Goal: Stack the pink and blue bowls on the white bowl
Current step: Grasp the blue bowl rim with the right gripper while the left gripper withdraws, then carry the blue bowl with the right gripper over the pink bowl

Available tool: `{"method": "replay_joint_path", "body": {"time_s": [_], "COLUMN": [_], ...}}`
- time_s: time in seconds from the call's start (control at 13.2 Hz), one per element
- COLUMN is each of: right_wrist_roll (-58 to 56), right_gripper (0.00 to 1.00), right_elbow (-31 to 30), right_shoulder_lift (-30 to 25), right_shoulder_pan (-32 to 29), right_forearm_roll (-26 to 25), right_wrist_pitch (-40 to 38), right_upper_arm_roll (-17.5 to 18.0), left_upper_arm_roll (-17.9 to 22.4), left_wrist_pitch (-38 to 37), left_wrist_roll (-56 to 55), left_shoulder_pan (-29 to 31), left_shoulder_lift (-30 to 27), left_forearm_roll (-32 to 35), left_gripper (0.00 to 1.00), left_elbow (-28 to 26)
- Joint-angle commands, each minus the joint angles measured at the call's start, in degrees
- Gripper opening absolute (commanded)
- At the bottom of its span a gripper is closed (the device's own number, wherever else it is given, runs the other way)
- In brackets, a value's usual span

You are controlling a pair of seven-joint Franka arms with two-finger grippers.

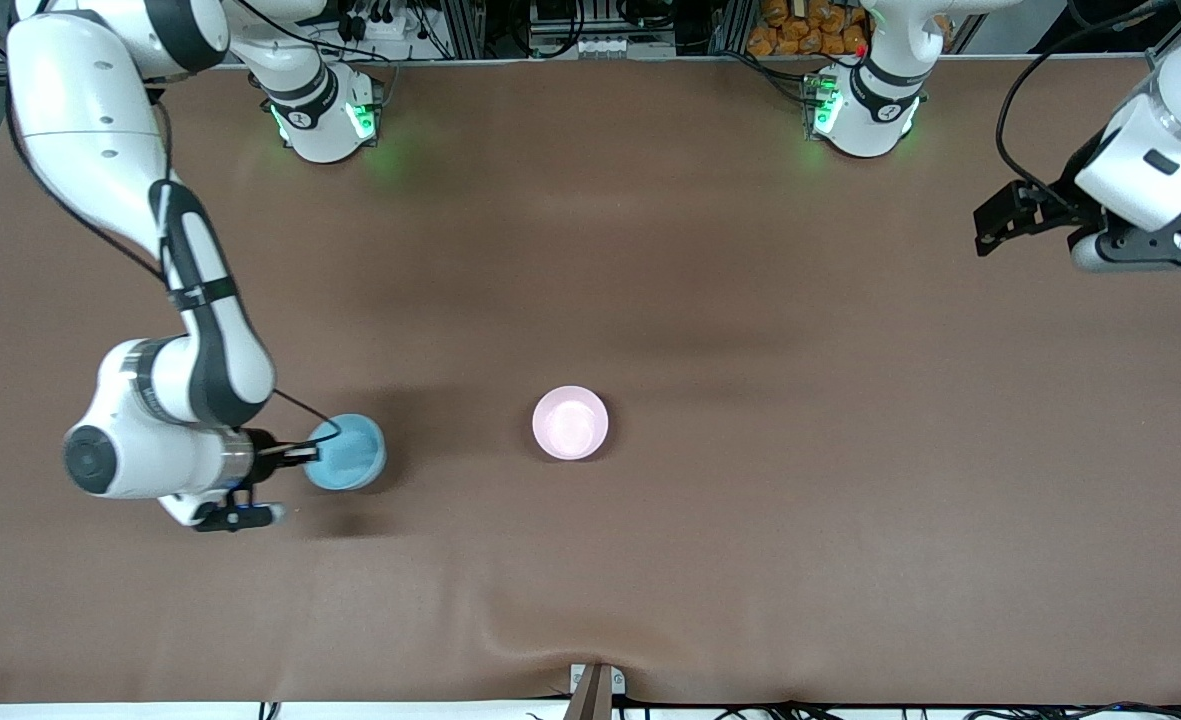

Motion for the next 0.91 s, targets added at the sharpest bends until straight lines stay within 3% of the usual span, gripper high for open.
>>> {"method": "replay_joint_path", "body": {"time_s": [0.0, 0.53, 0.83], "right_wrist_roll": [10.9, 42.6, 50.7], "right_gripper": [0.0, 0.0, 0.0], "right_elbow": [0.7, 4.0, 3.9], "right_shoulder_lift": [-1.2, -0.9, -0.5], "right_shoulder_pan": [2.8, 16.0, 21.5], "right_forearm_roll": [3.3, 3.3, 3.4], "right_wrist_pitch": [0.0, 0.1, 4.8], "right_upper_arm_roll": [2.1, 2.1, 2.1], "left_upper_arm_roll": [0.2, 0.2, 0.3], "left_wrist_pitch": [0.1, 0.0, -0.4], "left_wrist_roll": [0.7, 2.5, 2.9], "left_shoulder_pan": [1.3, 2.9, 2.9], "left_shoulder_lift": [-3.3, -1.2, -1.3], "left_forearm_roll": [-0.7, 0.1, 0.2], "left_gripper": [1.0, 1.0, 1.0], "left_elbow": [-3.1, 1.1, 1.2]}}
